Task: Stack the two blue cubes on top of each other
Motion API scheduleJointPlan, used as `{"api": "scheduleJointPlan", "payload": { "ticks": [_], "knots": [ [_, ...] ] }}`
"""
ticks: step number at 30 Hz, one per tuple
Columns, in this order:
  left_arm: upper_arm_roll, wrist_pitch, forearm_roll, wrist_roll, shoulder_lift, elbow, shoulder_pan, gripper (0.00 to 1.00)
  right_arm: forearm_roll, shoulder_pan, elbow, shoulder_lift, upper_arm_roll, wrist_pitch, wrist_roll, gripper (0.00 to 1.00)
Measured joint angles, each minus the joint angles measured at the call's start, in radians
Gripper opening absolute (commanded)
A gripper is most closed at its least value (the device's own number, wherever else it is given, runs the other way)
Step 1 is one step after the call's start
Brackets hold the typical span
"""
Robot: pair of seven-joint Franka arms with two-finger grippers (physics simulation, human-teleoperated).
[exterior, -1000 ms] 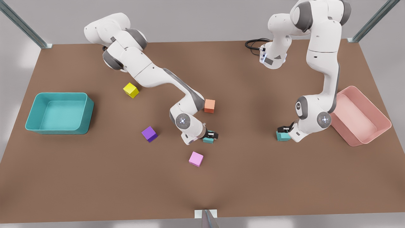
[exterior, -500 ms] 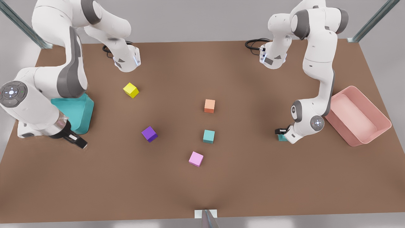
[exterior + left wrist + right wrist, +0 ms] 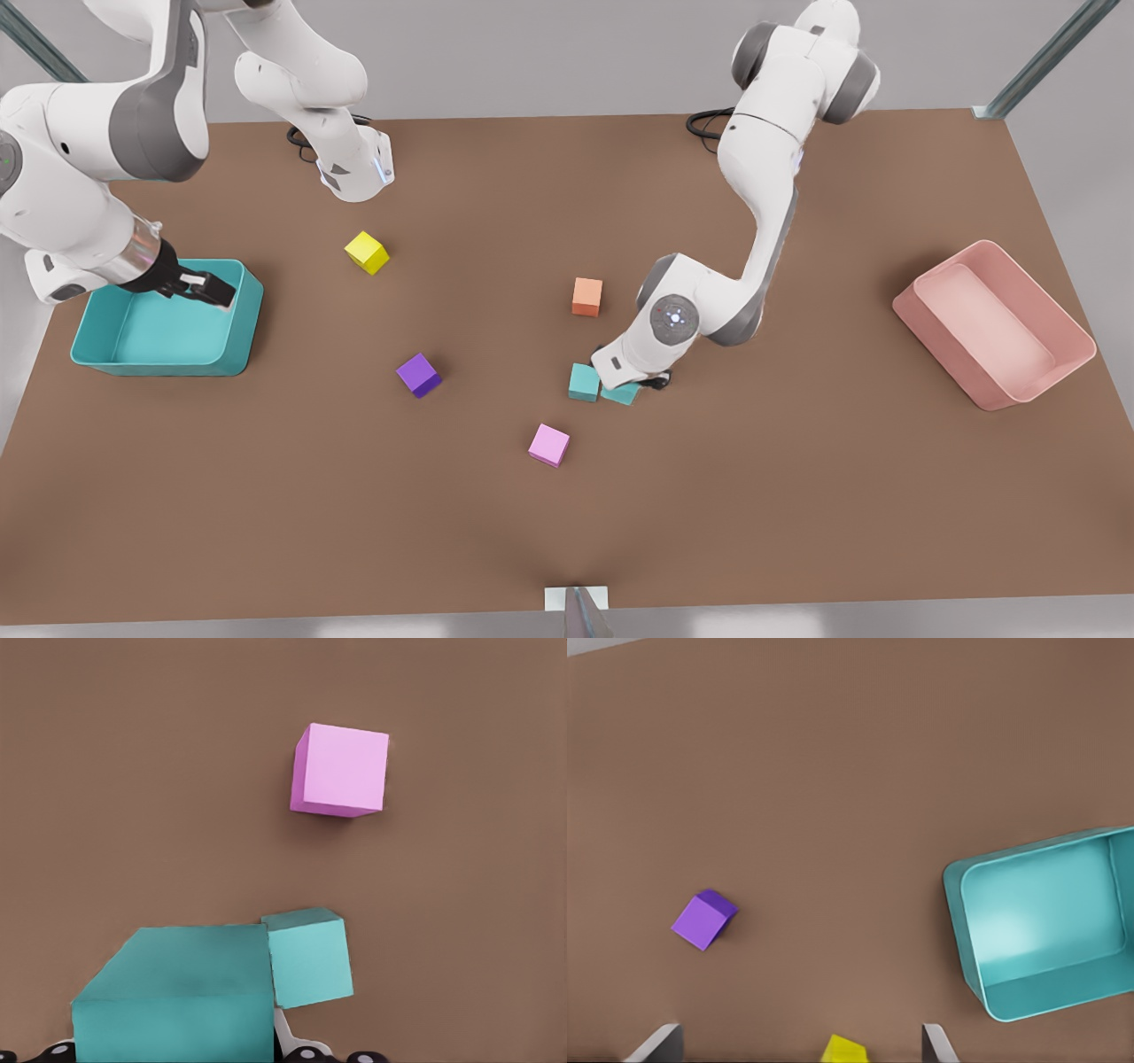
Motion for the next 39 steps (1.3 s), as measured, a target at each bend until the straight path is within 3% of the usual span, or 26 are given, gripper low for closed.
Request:
{"api": "scheduleJointPlan", "payload": {
  "ticks": [5, 14, 27, 28, 29, 39],
  "knots": [
    [0.0, -0.044, -0.005, -0.159, 0.093, 0.114, -0.014, 0.42, 0.013, 0.005, -0.017, -0.001, -0.006, 0.01, -0.059, 1.0],
    [-0.044, -0.116, -0.009, -0.358, 0.133, 0.118, -0.041, 0.43, 0.034, -0.003, -0.017, 0.01, -0.012, 0.017, -0.131, 1.0],
    [-0.056, -0.054, -0.01, -0.514, 0.159, 0.123, -0.041, 0.43, 0.042, 0.006, -0.016, 0.028, -0.022, 0.019, -0.189, 1.0],
    [-0.056, -0.047, -0.01, -0.522, 0.161, 0.123, -0.041, 0.49, 0.042, 0.005, -0.016, 0.029, -0.023, 0.019, -0.192, 1.0],
    [-0.056, -0.041, -0.013, -0.528, 0.163, 0.123, -0.041, 1.0, 0.042, 0.005, -0.016, 0.03, -0.024, 0.019, -0.195, 1.0],
    [-0.056, -0.018, -0.002, -0.567, 0.162, 0.12, -0.04, 1.0, 0.048, 0.007, -0.016, 0.036, -0.024, 0.019, -0.215, 1.0]
  ]
}}
